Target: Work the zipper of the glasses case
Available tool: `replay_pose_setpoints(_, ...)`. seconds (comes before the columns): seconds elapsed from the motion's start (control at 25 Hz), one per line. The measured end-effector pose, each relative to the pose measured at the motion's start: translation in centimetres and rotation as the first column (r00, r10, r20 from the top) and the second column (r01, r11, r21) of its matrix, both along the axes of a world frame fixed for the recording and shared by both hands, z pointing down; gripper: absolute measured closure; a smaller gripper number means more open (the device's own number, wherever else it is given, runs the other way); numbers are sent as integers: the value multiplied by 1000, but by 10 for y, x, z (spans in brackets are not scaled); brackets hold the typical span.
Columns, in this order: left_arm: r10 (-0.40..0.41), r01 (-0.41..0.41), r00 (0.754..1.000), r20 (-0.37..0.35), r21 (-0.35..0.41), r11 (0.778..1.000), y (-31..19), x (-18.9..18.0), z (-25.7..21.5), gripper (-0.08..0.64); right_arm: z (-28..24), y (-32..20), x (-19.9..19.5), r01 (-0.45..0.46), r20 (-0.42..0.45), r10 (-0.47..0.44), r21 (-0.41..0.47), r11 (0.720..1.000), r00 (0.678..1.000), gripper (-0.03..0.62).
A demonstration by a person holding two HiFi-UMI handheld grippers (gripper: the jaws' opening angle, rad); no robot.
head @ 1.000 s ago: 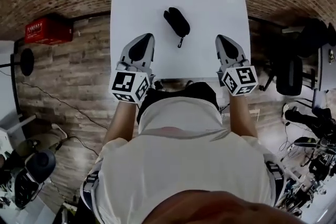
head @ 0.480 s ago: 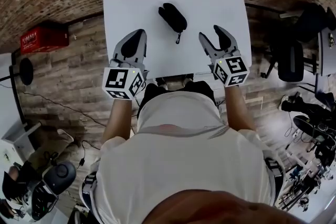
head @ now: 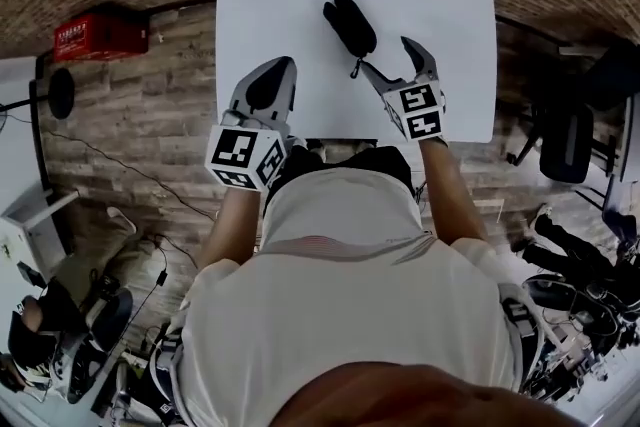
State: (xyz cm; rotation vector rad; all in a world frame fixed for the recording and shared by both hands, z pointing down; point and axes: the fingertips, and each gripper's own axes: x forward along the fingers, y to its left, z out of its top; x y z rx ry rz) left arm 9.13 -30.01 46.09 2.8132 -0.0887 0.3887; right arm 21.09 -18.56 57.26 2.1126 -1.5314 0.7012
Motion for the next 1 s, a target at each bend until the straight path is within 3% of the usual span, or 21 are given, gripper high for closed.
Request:
replay_pose_setpoints(0.28,-56,57,998,29,-14,998,-1,-11,11,541,60,-29,3,49,-42,-55,-137,989,998,156)
replay_pose_setpoints(0.52,-108,110,992,65,-21,994,-10,-24,20,541,121,-38,14,60,-43,-76,-294,954,996,92)
replay_pose_setpoints(0.8,-150,153,985,87,-25,988,-19,-35,25,541,153,-46,25,39,-24,-50,-333,942,998,86)
replay_pose_setpoints(0.88,-154,157,984,88,-26,987,-21,-36,24,541,156,-46,27,33,-25,-45,-341,940,999,89)
replay_pose_setpoints(1.0,-153,156,984,87,-28,987,-22,-34,23,541,149,-46,31,22,-60,-44,-328,944,997,181)
